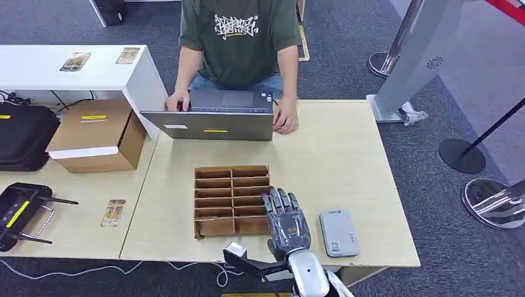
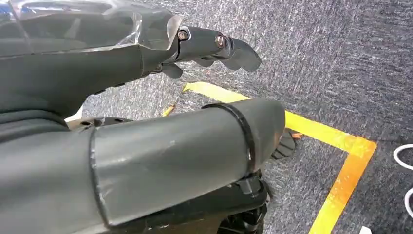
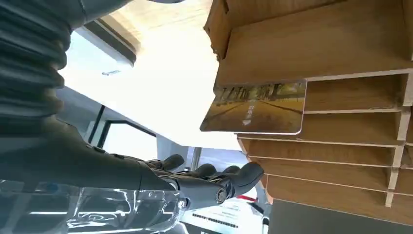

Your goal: Pass the card to the sensor for recognition and then transmit it.

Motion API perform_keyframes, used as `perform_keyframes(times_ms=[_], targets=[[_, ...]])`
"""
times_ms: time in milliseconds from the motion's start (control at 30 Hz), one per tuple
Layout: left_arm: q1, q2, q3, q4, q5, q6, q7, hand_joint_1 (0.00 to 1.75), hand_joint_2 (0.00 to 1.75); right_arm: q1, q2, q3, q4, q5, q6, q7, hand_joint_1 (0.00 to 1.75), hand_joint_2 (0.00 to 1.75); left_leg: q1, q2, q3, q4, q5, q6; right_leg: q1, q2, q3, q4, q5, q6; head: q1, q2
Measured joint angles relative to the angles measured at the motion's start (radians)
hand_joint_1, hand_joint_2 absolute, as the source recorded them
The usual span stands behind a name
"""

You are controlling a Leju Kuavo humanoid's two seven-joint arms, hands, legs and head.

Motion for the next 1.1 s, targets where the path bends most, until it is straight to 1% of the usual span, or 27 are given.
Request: perform_keyframes(times_ms=[333,633,1100], targets=[[0.0,0.0,-0.001,0.0,0.0,-0.003,0.001,0.0,0.0,0.01,-0.002,-0.006,-0.007,0.0,0.0,0.0,0.0,1.75,0.0,0.0,0.0,0.0,0.0,0.0,0.0,0.0,0.0,0.0,0.0,0.0,0.0,0.0],[-0.007,0.0,-0.002,0.0,0.003,-0.007,0.046,0.0,0.0,-0.01,0.01,-0.006,0.005,0.0,-0.005,-0.011,0.0,1.75,0.0,0.0,0.0,0.0,0.0,0.0,0.0,0.0,0.0,0.0,0.0,0.0,0.0,0.0],[-0.017,0.0,-0.024,0.0,-0.003,-0.011,0.072,0.0,0.0,-0.021,0.02,-0.03,0.003,0.0,-0.005,0.0,0.0,1.75,0.0,0.0,0.0,0.0,0.0,0.0,0.0,0.0,0.0,0.0,0.0,0.0,0.0,0.0]])
